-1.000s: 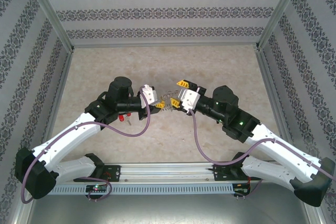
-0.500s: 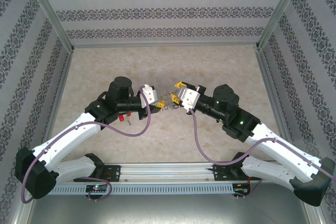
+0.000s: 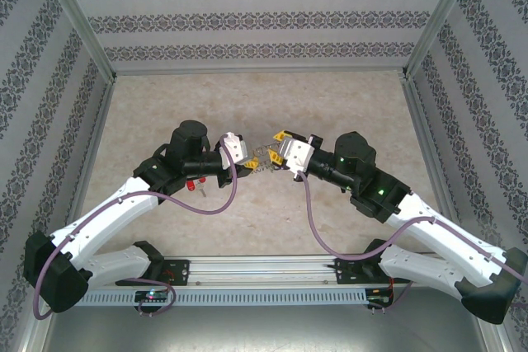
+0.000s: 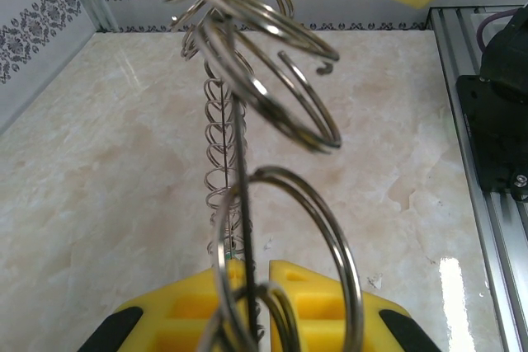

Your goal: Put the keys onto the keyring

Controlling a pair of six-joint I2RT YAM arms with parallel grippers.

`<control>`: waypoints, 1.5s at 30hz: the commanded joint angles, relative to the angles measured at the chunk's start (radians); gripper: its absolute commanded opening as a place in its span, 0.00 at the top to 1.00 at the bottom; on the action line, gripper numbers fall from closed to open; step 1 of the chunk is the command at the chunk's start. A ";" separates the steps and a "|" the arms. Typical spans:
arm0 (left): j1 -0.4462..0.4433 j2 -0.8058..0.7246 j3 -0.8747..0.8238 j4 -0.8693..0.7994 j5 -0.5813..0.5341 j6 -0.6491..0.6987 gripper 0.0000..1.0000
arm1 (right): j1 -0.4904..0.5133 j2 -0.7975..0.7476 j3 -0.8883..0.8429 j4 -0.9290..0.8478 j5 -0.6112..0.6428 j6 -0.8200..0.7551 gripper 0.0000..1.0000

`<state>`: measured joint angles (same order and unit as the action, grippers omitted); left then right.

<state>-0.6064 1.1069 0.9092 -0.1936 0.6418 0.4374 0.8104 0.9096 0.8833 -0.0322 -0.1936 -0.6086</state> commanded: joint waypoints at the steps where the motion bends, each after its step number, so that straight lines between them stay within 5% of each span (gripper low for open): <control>1: 0.014 -0.014 0.003 0.037 0.001 0.007 1.00 | -0.022 -0.070 -0.002 -0.020 -0.064 0.004 0.59; 11: 0.014 -0.010 0.013 0.028 0.010 0.013 1.00 | -0.033 -0.131 -0.011 -0.152 -0.121 -0.110 0.55; 16: 0.014 -0.001 0.025 0.022 0.031 0.001 1.00 | -0.017 -0.086 0.003 -0.138 -0.049 -0.183 0.53; 30: 0.014 0.018 0.059 -0.020 0.078 -0.012 1.00 | -0.020 -0.117 -0.054 -0.106 -0.061 -0.157 0.51; 37: 0.017 0.078 0.137 -0.195 0.176 -0.002 1.00 | -0.036 -0.135 -0.128 -0.098 -0.017 -0.437 0.58; 45: 0.018 0.122 0.174 -0.283 0.223 0.008 1.00 | -0.049 -0.114 -0.098 -0.099 -0.052 -0.478 0.57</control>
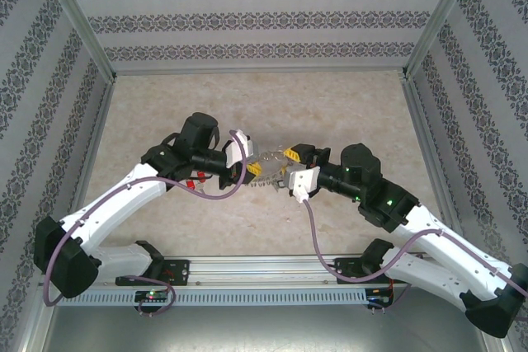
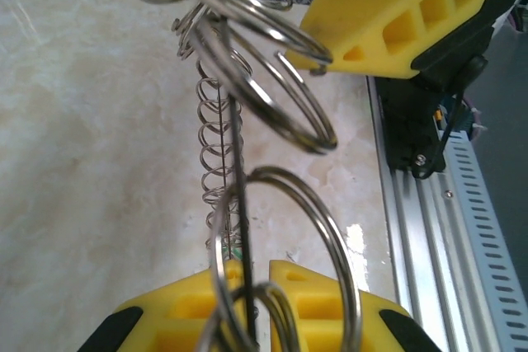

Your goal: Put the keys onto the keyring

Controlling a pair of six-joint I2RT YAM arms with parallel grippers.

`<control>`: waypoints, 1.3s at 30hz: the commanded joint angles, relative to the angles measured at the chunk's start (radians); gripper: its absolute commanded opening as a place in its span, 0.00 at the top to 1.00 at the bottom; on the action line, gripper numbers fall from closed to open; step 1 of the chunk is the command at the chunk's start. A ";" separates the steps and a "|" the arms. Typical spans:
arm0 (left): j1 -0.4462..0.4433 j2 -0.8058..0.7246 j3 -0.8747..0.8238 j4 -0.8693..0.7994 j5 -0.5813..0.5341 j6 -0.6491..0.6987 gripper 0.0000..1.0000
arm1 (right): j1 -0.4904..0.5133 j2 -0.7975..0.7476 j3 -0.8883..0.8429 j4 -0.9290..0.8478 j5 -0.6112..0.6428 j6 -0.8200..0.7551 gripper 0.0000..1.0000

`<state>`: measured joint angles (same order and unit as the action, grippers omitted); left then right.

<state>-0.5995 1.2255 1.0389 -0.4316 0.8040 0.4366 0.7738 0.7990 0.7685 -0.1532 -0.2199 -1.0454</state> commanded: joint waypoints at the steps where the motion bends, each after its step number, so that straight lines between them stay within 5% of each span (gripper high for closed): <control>1: 0.012 0.007 0.048 -0.053 0.062 0.009 1.00 | -0.018 -0.008 0.015 0.016 -0.032 -0.042 0.57; 18: 0.012 0.064 0.088 -0.134 0.133 0.007 1.00 | -0.044 -0.012 0.044 -0.068 -0.118 -0.151 0.58; 33: 0.014 0.055 0.082 -0.145 0.145 0.010 1.00 | -0.019 0.004 0.064 -0.048 -0.098 -0.141 0.81; 39: 0.014 0.052 0.081 -0.141 0.141 0.010 1.00 | -0.019 0.009 0.063 -0.072 -0.098 -0.107 0.82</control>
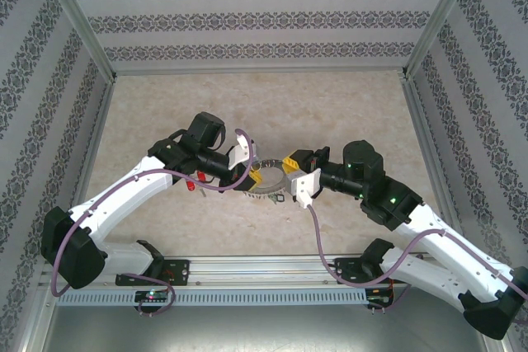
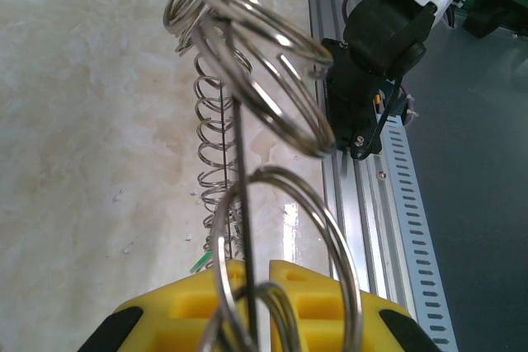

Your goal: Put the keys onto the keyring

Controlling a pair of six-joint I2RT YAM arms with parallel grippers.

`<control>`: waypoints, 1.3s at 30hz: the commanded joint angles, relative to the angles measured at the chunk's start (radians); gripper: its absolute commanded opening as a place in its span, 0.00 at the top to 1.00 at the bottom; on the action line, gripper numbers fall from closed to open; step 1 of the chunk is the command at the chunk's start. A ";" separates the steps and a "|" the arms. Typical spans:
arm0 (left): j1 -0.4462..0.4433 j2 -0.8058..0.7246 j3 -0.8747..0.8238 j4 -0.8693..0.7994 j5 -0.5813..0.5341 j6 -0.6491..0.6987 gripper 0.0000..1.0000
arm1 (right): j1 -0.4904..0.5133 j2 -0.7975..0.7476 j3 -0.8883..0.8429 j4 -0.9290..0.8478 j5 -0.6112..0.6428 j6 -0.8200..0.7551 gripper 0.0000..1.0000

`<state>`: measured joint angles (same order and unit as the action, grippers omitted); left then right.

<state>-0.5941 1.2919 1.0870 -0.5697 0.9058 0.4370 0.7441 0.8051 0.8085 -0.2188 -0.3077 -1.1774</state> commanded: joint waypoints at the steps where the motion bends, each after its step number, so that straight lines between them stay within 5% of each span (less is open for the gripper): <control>1: 0.008 -0.014 0.032 -0.002 0.042 0.009 1.00 | 0.011 0.005 0.024 -0.009 -0.008 0.028 0.84; 7: 0.009 -0.016 0.030 -0.003 0.043 0.011 1.00 | 0.012 0.012 0.027 -0.002 -0.005 0.033 0.84; 14: 0.009 -0.020 0.027 -0.001 0.034 0.018 1.00 | 0.012 0.035 0.048 -0.035 -0.007 0.033 0.97; 23: 0.009 -0.040 0.011 -0.013 0.006 0.042 1.00 | -0.004 0.041 0.055 -0.019 0.015 0.067 0.98; 33: 0.009 -0.042 -0.001 -0.014 -0.017 0.049 1.00 | -0.069 -0.006 0.073 -0.085 -0.129 0.076 1.00; 39: 0.010 -0.055 -0.010 -0.005 -0.028 0.059 1.00 | -0.081 -0.025 0.056 -0.075 -0.164 0.074 0.71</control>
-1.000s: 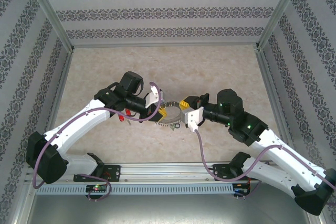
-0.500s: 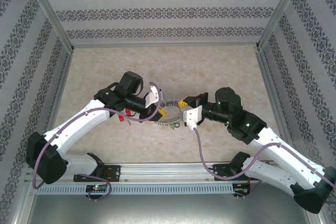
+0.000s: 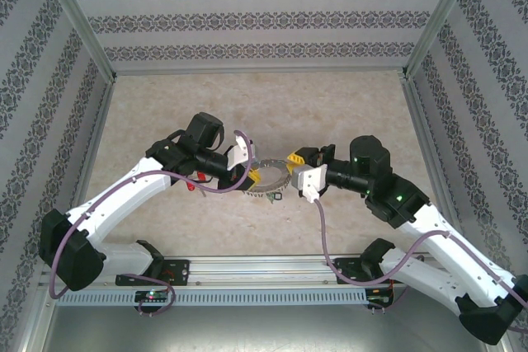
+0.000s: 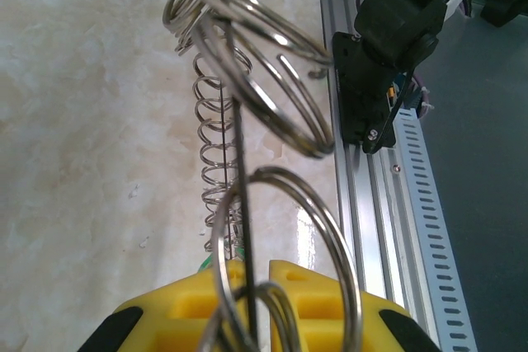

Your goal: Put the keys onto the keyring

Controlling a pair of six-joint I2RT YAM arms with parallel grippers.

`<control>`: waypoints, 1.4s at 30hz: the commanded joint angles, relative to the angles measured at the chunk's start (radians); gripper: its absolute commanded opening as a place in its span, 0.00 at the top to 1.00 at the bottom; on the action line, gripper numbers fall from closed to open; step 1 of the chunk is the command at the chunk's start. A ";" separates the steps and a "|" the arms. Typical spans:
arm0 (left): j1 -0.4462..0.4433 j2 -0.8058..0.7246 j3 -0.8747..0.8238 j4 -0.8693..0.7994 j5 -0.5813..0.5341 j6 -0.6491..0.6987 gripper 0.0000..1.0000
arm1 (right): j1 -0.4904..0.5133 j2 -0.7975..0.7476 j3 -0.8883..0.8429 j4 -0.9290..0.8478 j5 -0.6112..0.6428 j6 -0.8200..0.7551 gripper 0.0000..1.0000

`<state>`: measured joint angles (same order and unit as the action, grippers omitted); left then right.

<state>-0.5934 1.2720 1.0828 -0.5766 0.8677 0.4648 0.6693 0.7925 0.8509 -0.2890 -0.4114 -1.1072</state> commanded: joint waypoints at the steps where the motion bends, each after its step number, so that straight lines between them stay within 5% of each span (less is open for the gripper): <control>1: 0.008 -0.036 -0.007 0.001 0.011 0.036 1.00 | -0.007 -0.005 0.023 -0.015 -0.061 0.010 0.70; 12: 0.007 -0.054 -0.027 0.011 0.003 0.079 1.00 | 0.027 0.068 0.067 -0.032 -0.087 0.019 0.64; 19: 0.007 -0.053 -0.049 0.090 0.032 0.005 1.00 | 0.125 0.073 -0.004 0.170 0.004 0.094 0.61; 33: 0.007 -0.067 -0.085 0.222 0.068 -0.132 1.00 | 0.185 0.083 -0.047 0.215 0.098 0.079 0.58; 42: 0.007 -0.068 -0.088 0.218 0.073 -0.130 1.00 | 0.190 0.104 -0.036 0.241 0.194 0.103 0.68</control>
<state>-0.5934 1.2289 1.0004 -0.4168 0.8913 0.3489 0.8474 0.8936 0.8104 -0.0792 -0.2504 -1.0210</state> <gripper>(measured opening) 0.134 0.331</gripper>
